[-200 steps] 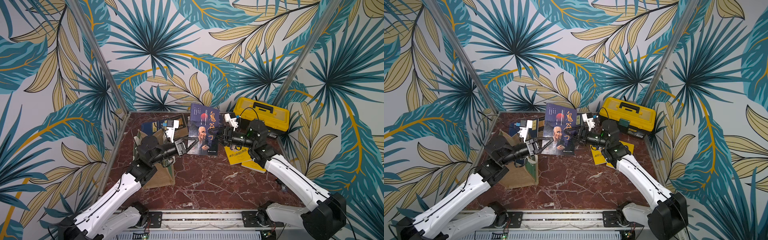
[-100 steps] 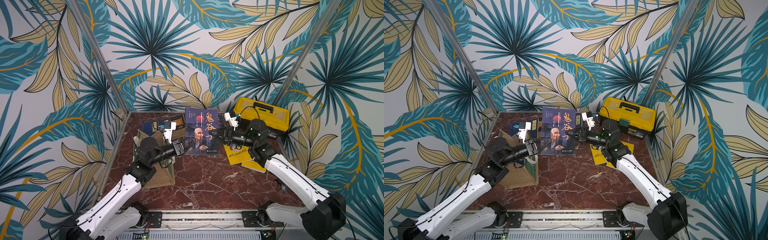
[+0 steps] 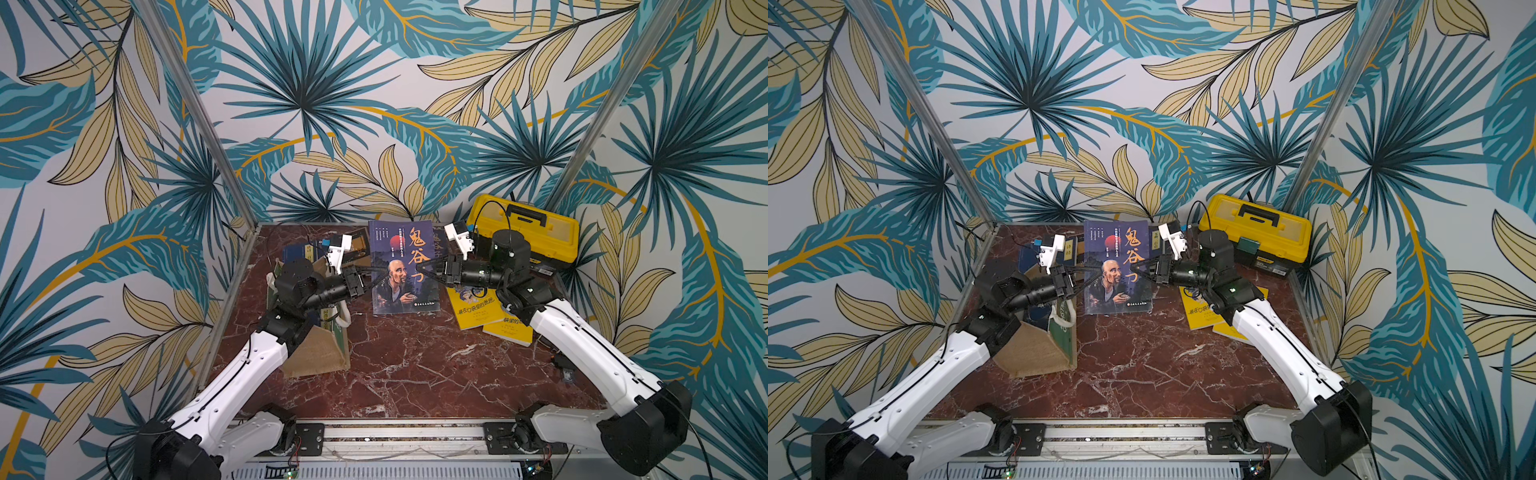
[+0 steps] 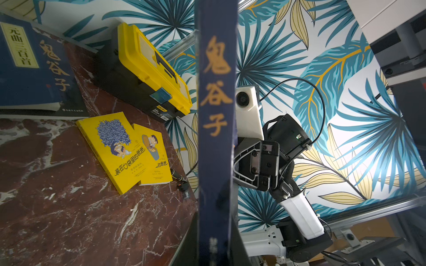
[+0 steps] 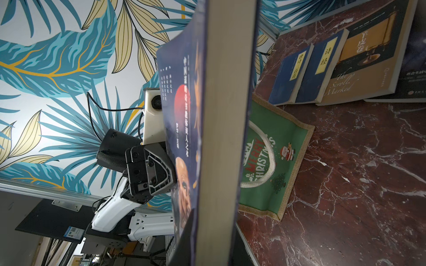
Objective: Put the books into the canvas bag
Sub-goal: Pick up the book from the center of the board.
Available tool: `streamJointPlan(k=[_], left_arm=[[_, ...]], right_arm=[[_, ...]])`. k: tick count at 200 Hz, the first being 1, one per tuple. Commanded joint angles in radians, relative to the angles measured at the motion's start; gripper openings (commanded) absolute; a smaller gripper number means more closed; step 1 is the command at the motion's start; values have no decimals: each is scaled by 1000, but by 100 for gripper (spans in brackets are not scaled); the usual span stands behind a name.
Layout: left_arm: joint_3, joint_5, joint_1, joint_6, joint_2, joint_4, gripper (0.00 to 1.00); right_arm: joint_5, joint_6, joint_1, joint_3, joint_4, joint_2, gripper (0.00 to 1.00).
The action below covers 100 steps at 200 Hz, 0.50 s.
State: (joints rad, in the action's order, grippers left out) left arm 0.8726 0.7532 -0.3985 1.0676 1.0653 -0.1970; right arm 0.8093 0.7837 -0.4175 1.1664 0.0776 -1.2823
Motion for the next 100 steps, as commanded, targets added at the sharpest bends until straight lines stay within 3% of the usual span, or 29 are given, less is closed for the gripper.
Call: streamJointPlan(k=[1,22,37,61,100], left_arm=[[119,27,27,-89,-37,46,0],[234,-50,57,-276,-80,347,0],[367,-176,64,-433,-102,624,0],[526,-409,67,-609,-136,909,0],[573,-759,67,-724,-278,1055,0]], right_arm=[[-11,-54,-12,38,76,-35,18],[-53,-64,-16,79,111,-61,37],[-101,-75,-24,110,131,-82,46],[-210,-116,-64,179,235,-138,49],[-390,-211,-217,417,465,-337,51]])
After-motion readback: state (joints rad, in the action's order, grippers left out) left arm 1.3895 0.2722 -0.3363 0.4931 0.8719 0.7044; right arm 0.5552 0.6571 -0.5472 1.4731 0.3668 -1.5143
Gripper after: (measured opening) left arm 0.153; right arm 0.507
